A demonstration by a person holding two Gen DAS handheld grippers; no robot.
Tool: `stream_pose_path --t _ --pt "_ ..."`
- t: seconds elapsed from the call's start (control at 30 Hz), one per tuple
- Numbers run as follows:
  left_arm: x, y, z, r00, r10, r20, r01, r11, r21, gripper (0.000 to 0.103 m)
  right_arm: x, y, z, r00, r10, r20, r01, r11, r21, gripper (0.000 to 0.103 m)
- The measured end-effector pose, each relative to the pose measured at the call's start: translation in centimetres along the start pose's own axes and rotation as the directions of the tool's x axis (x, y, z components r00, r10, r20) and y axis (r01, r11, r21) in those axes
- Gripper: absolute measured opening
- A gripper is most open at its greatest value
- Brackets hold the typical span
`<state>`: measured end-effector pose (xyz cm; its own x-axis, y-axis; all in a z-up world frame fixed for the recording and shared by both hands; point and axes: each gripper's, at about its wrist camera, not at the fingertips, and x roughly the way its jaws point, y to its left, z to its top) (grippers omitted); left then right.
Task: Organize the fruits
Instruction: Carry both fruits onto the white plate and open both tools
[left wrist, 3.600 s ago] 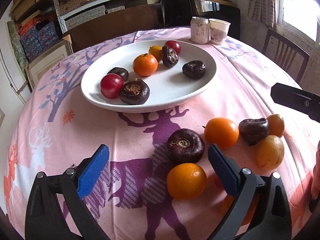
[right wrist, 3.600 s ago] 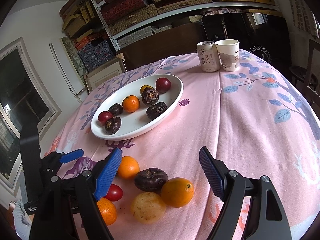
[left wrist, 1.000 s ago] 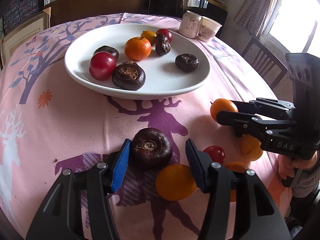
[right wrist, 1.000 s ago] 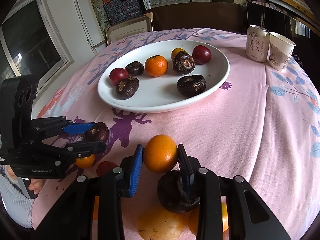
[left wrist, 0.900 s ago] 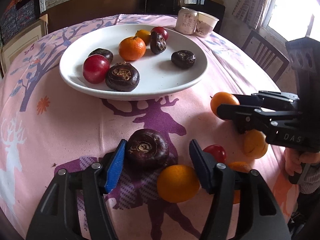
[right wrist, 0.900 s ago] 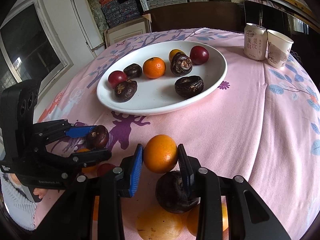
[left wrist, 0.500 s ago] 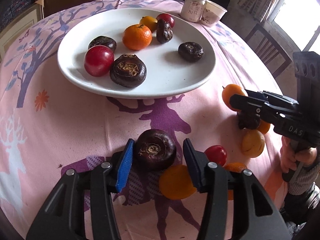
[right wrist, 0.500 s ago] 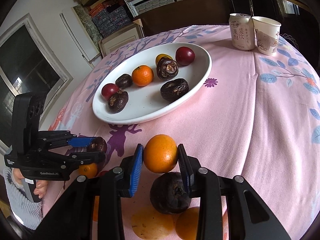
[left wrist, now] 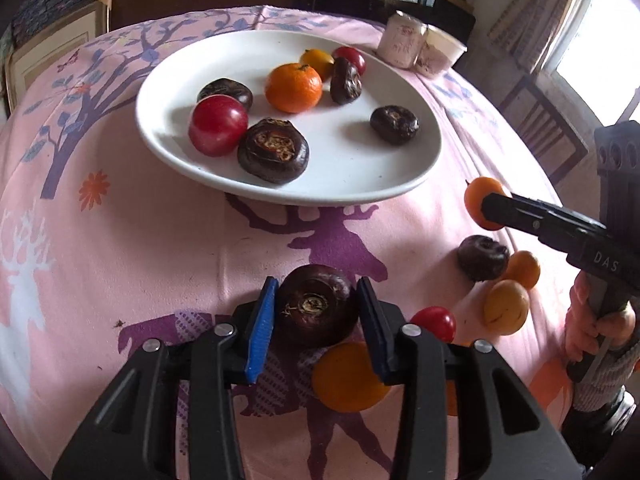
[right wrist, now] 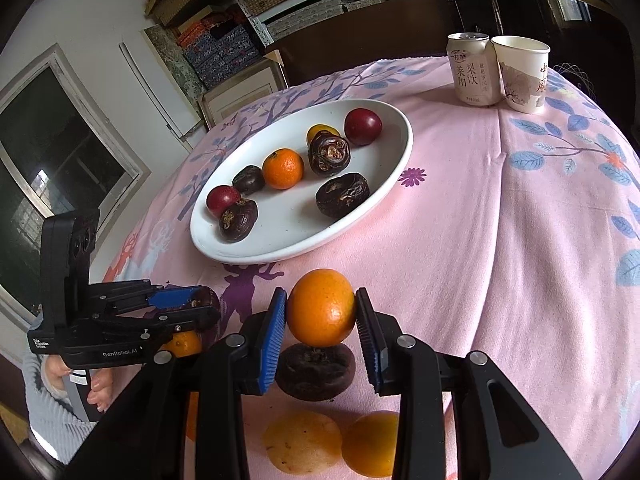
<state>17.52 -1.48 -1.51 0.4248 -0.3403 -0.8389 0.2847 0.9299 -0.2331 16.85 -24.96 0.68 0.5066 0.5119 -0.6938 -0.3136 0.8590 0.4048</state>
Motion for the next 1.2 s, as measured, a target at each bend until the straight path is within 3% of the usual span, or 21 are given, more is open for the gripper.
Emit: stream_pose_path --t 0.07,0.17,0.37,0.6,0.77,0.97,1.07,1.13,1.17,1.2 --pt "-0.2 0.3 -0.6 0.999 -0.011 0.041 0.011 1.000 -0.012 0.040 -0.2 0.0 0.1 1.000 0.003 0.012 -0.003 1.000 0.002 0.035" --pt "-1.2 -0.1 -1.1 0.995 0.042 0.090 -0.041 0.999 -0.007 0.039 -0.3 -0.1 0.2 1.000 0.004 0.020 -0.004 1.000 0.008 0.035" --pt "-4.4 -0.6 -1.0 0.966 0.134 0.221 -0.135 0.991 -0.013 0.039 -0.9 0.0 0.3 0.999 0.012 0.051 -0.012 1.000 0.009 0.035" --pt "-7.3 -0.7 3.2 0.945 0.134 0.297 -0.124 0.991 -0.053 0.039 -1.8 0.5 1.3 0.996 0.010 0.094 -0.012 1.000 0.024 0.035" --pt "-5.6 -2.1 6.3 0.949 0.122 0.292 -0.112 0.992 -0.050 0.039 -0.8 2.5 3.9 0.996 0.034 0.082 -0.034 0.999 0.004 0.035" --pt "-2.4 -3.9 6.5 0.946 0.173 0.273 -0.186 0.982 0.024 0.039 0.8 2.6 6.5 0.996 0.019 0.090 -0.022 0.999 0.040 0.035" --pt "-1.0 -3.8 6.7 0.952 0.168 0.255 -0.181 0.983 0.029 0.040 1.6 2.6 7.7 0.996 0.003 0.090 -0.006 0.999 0.038 0.035" --pt "-0.2 -3.5 6.7 0.958 0.152 0.244 -0.164 0.986 0.029 0.041 2.4 2.5 8.3 0.996 -0.001 0.089 -0.003 0.999 0.050 0.045" --pt "0.0 -3.4 6.6 0.959 0.151 0.241 -0.163 0.986 0.028 0.043 2.8 2.3 8.4 0.996 0.003 0.091 -0.008 0.998 0.059 0.060" --pt "0.2 -3.2 6.4 0.960 0.152 0.236 -0.163 0.986 0.025 0.050 3.0 2.1 8.4 0.996 0.004 0.092 -0.010 0.998 0.066 0.062"
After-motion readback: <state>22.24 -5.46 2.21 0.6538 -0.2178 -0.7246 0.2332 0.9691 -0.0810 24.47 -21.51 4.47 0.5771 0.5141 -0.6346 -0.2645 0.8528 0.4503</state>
